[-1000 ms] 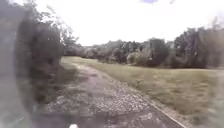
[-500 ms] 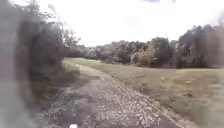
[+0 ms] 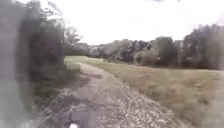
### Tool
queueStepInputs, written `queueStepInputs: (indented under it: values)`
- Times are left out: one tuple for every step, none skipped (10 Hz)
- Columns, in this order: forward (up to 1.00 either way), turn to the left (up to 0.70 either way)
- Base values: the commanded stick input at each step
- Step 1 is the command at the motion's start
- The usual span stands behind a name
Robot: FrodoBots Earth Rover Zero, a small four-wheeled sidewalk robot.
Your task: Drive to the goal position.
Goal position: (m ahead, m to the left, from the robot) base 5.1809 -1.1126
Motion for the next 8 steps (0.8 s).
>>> queueStepInputs:
  values:
    - [0.70, 0.17]
    - [0.70, 0.05]
    - [0.70, 0.01]
    - [0.70, 0.01]
    - [0.70, 0.01]
    - [0.70, 0.01]
    - [0.70, 0.01]
    - [0.70, 0.01]
